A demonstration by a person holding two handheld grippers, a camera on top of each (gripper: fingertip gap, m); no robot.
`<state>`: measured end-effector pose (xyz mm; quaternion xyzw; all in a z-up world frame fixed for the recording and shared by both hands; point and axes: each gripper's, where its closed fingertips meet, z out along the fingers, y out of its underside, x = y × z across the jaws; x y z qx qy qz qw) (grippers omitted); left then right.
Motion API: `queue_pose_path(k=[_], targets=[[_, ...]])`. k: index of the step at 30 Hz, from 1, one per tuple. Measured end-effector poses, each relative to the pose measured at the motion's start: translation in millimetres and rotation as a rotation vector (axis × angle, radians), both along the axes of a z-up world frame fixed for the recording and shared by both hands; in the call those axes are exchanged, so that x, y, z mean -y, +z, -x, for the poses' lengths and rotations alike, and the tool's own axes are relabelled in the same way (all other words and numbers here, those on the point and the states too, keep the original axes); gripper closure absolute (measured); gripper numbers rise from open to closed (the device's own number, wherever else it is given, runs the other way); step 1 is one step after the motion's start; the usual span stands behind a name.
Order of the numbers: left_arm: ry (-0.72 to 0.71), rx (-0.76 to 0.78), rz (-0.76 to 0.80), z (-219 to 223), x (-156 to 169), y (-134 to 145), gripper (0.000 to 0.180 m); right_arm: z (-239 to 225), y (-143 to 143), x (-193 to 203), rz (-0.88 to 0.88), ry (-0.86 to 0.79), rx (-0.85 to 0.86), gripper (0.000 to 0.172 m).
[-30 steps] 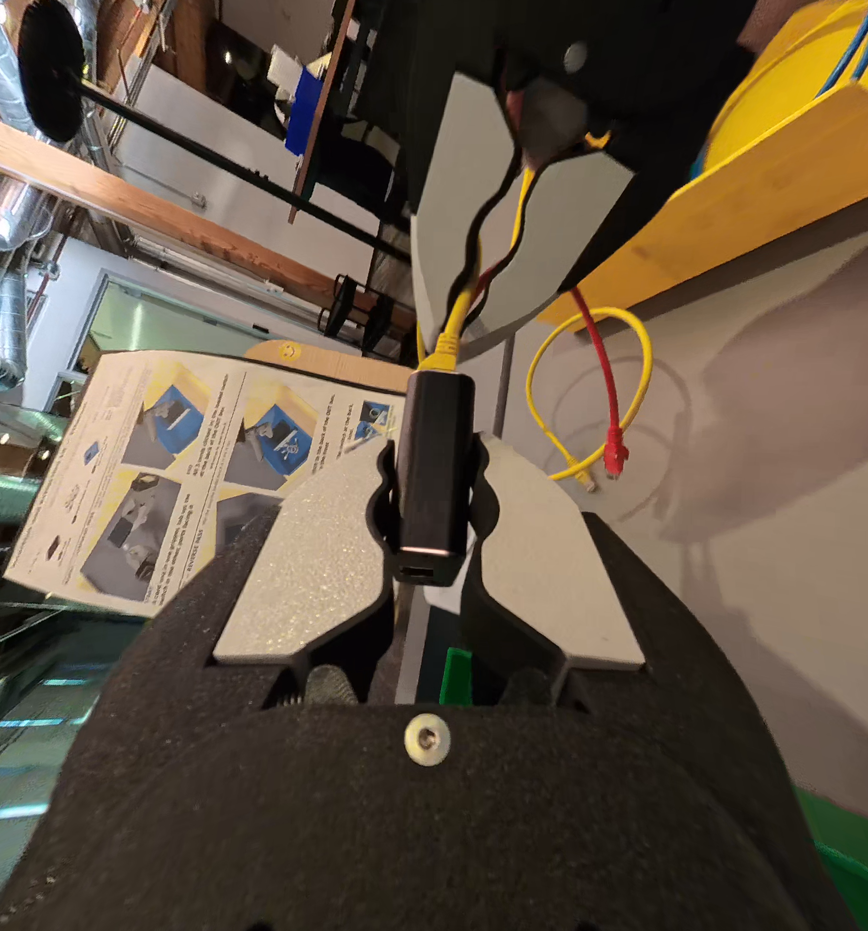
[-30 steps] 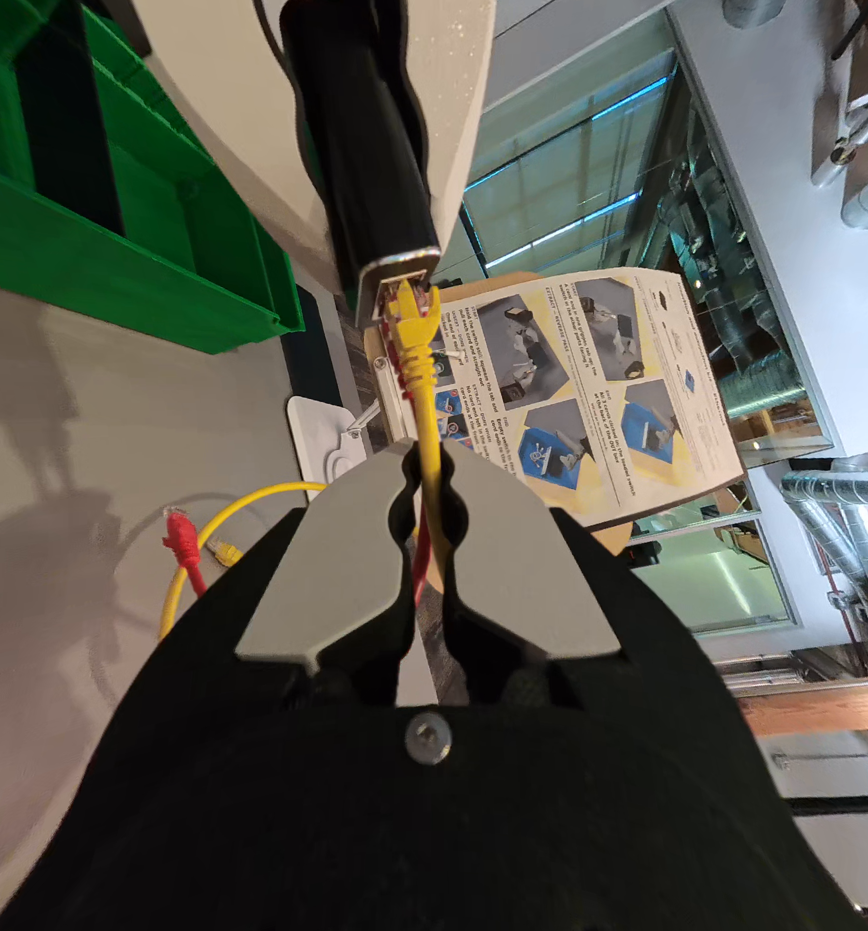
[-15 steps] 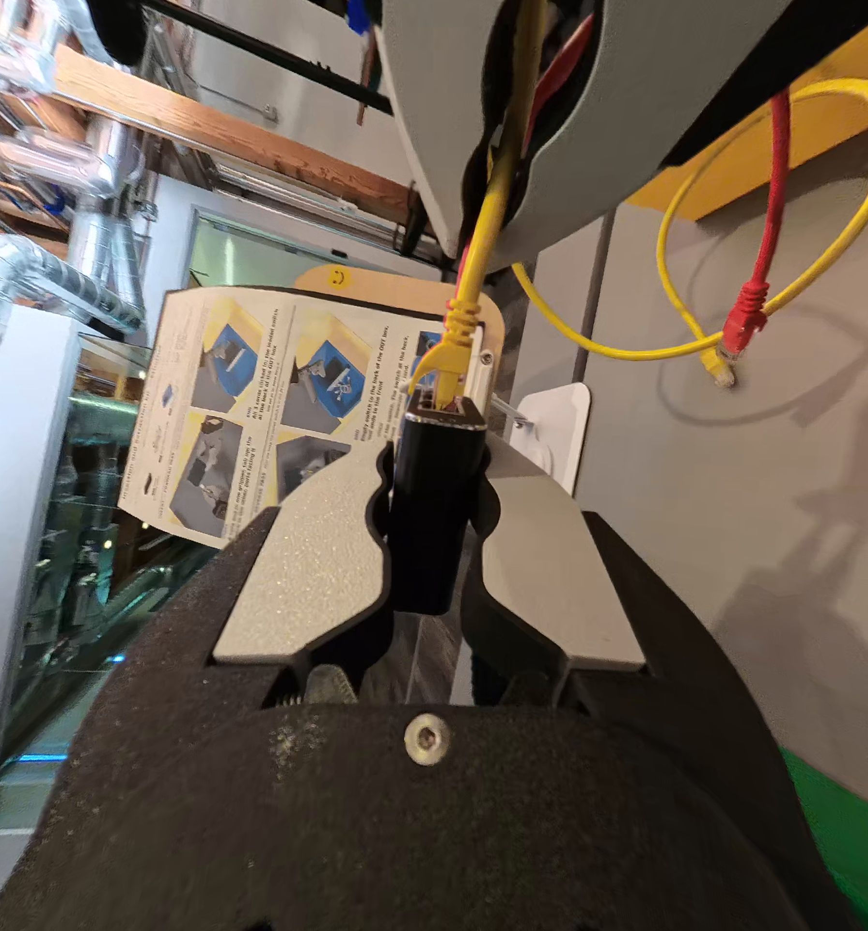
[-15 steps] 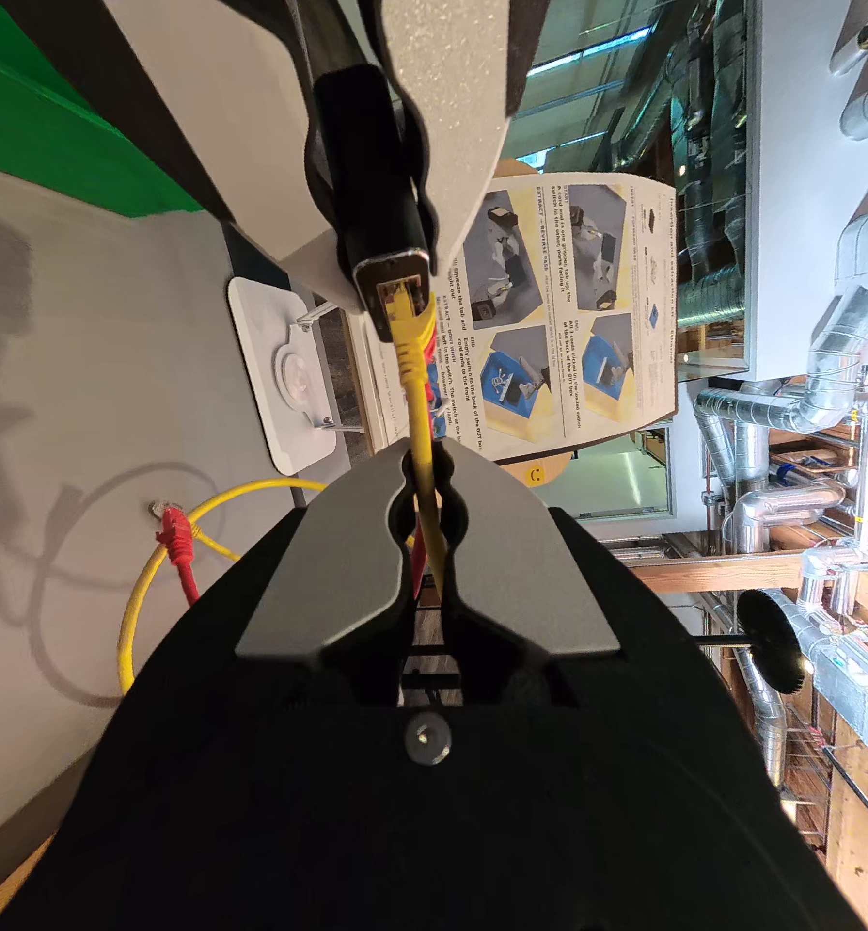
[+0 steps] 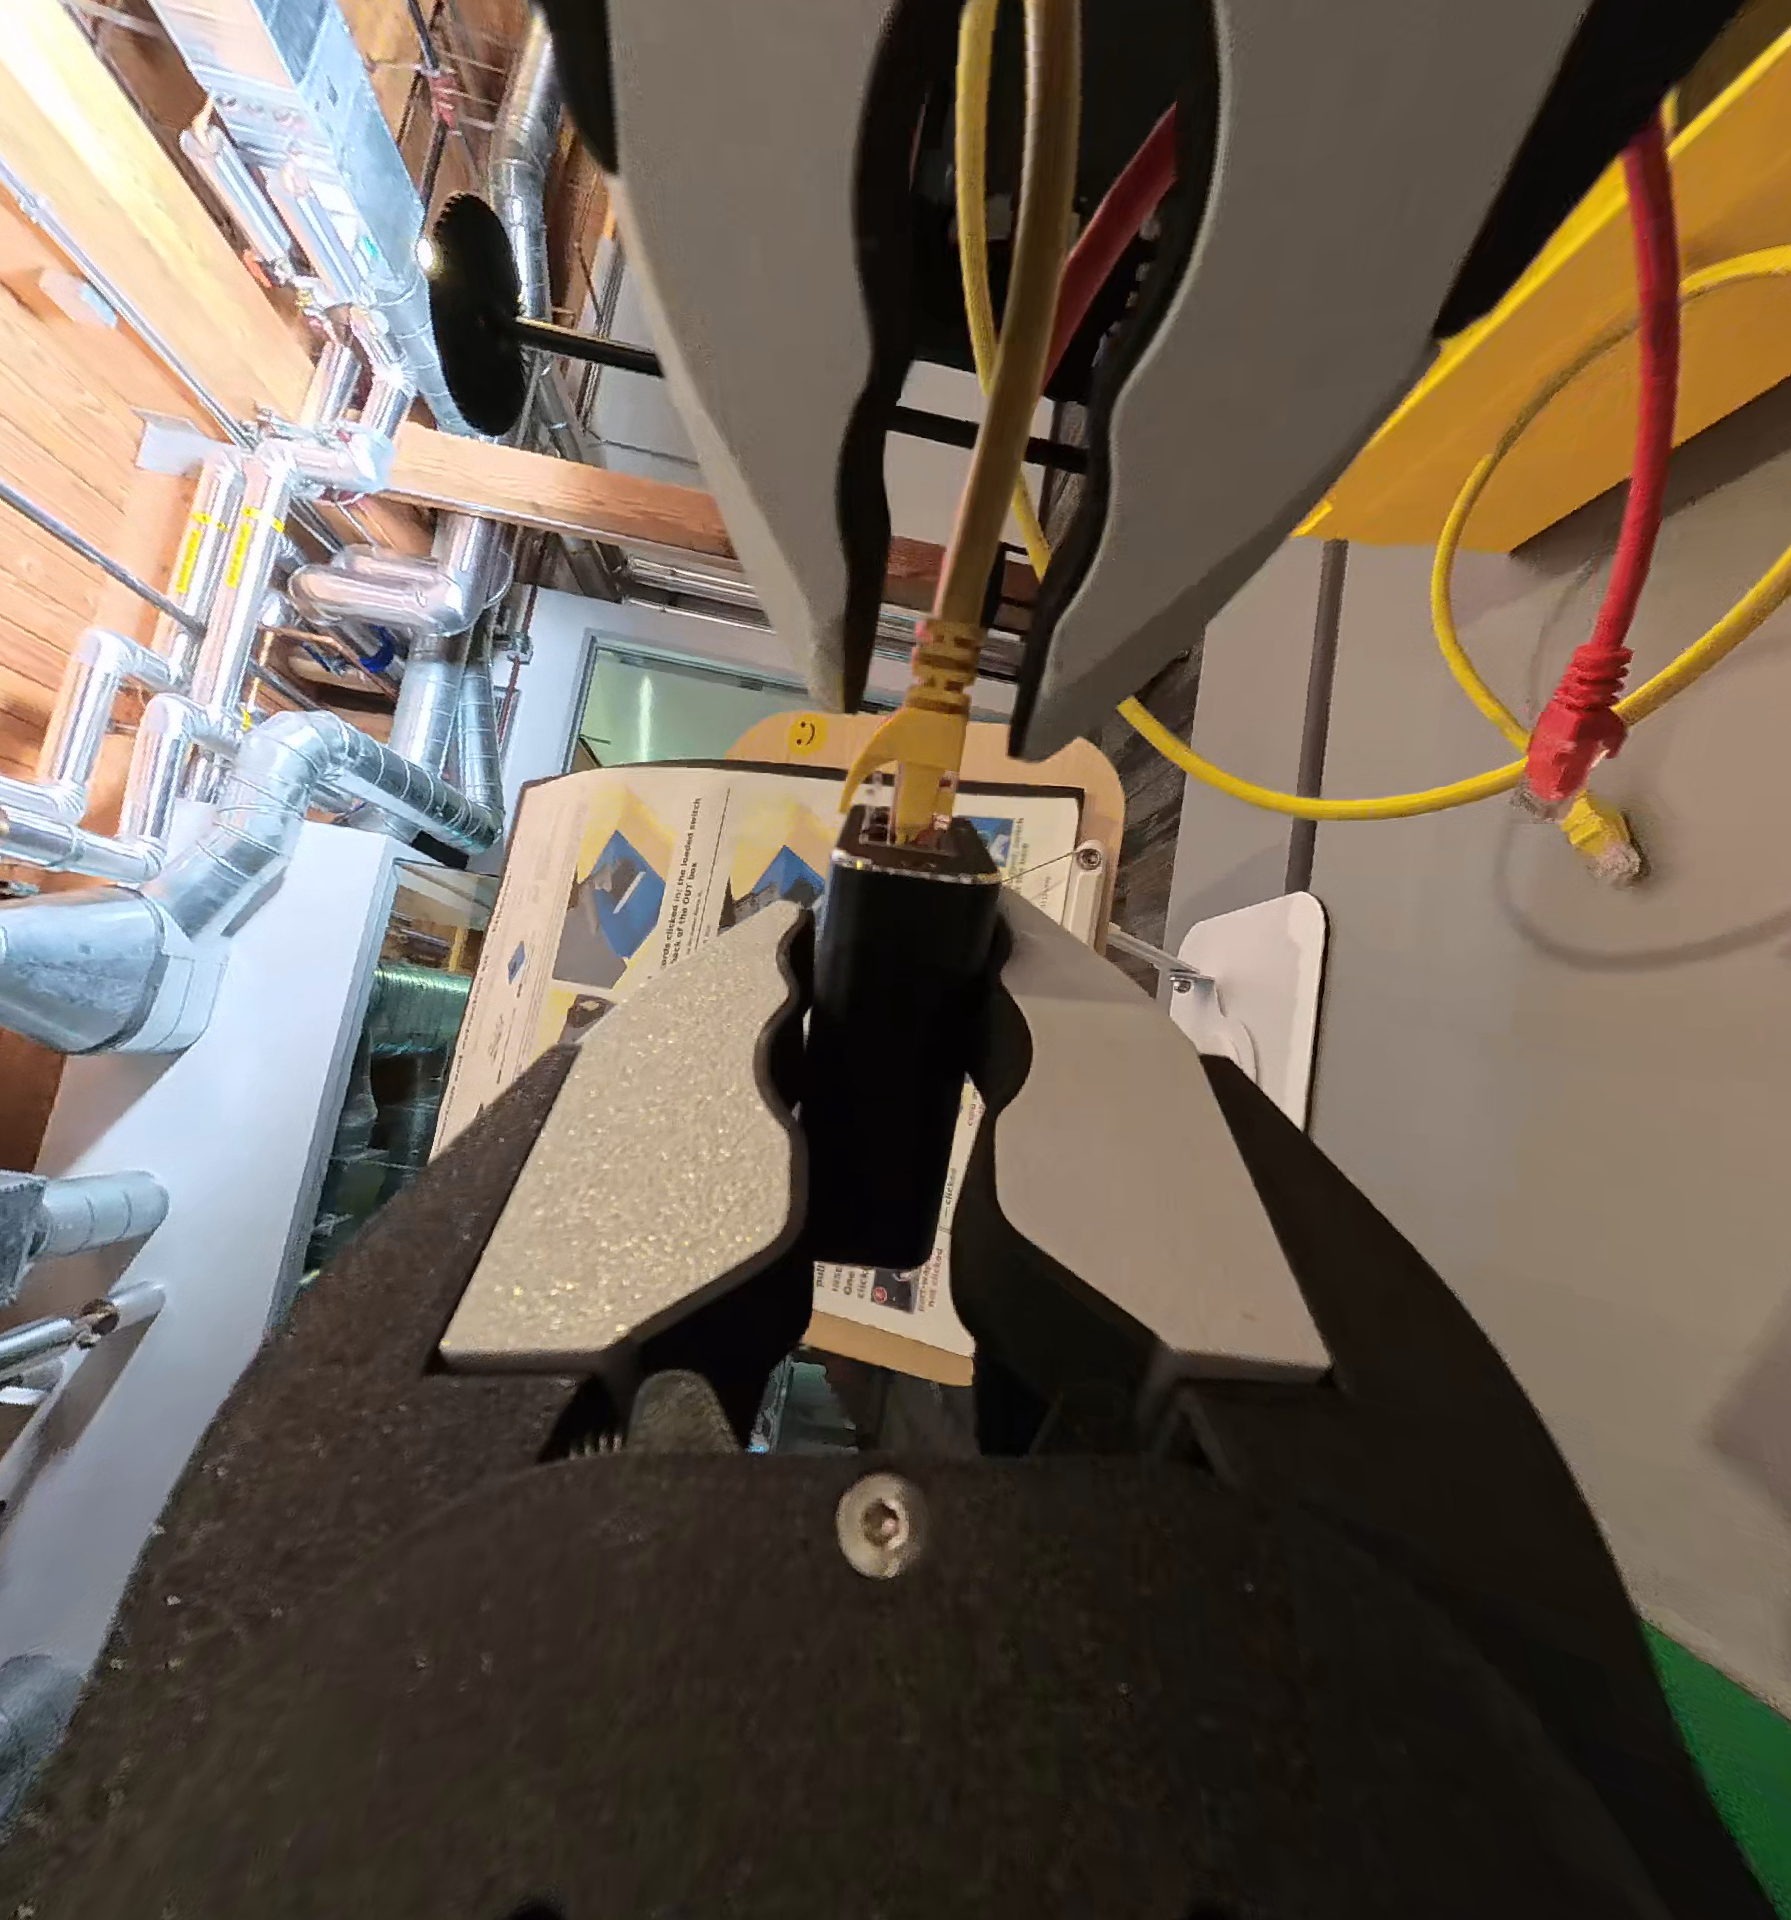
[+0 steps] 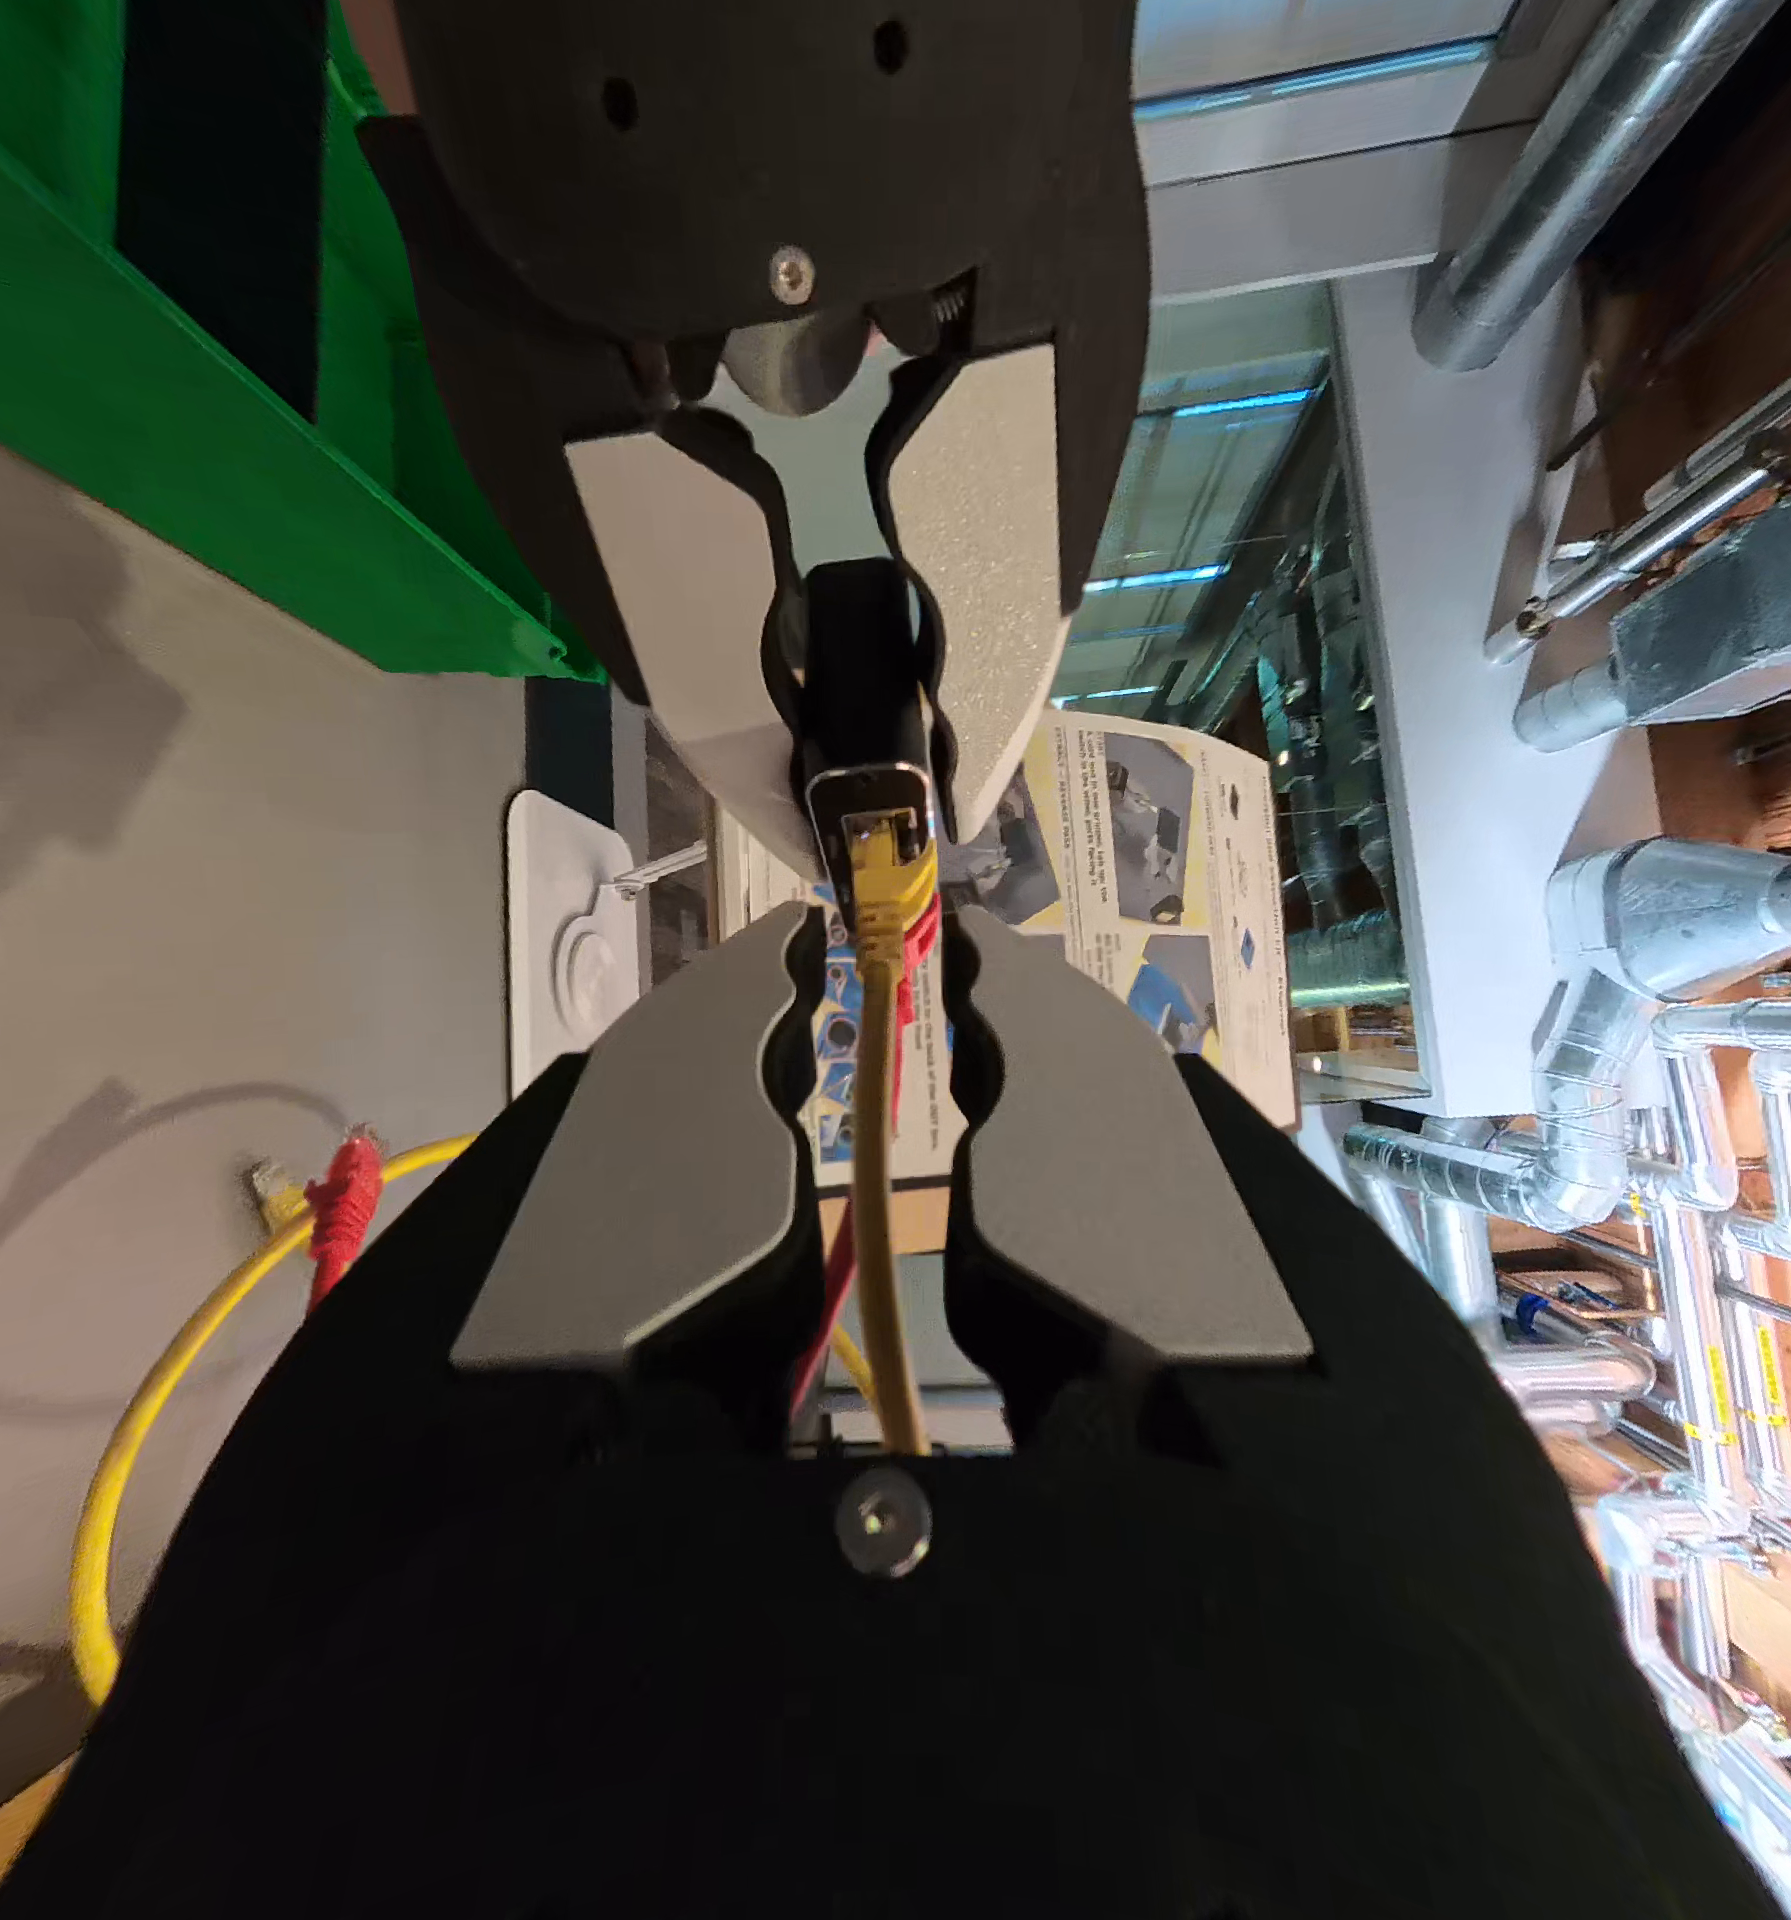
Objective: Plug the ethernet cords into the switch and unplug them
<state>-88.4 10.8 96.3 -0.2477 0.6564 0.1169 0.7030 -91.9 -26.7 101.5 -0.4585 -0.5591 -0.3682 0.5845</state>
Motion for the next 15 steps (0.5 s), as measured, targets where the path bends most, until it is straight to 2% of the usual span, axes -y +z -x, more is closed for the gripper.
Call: queue_pose_path(k=[6,9,15], targets=[[-0.035,-0.028,-0.021,-6.2,9.9,-5.8,0.154,0.2,-3.9,5.8,0.034,-0.015,0.052,0.149],[-0.042,-0.050,-0.016,-8.0,13.4,-9.1,0.154,-0.6,-7.3,4.5,0.029,0.003,0.065,0.155],[-0.045,-0.055,0.005,-6.9,14.2,-8.7,0.154,1.1,-5.8,4.7,0.017,0.032,0.027,0.155]])
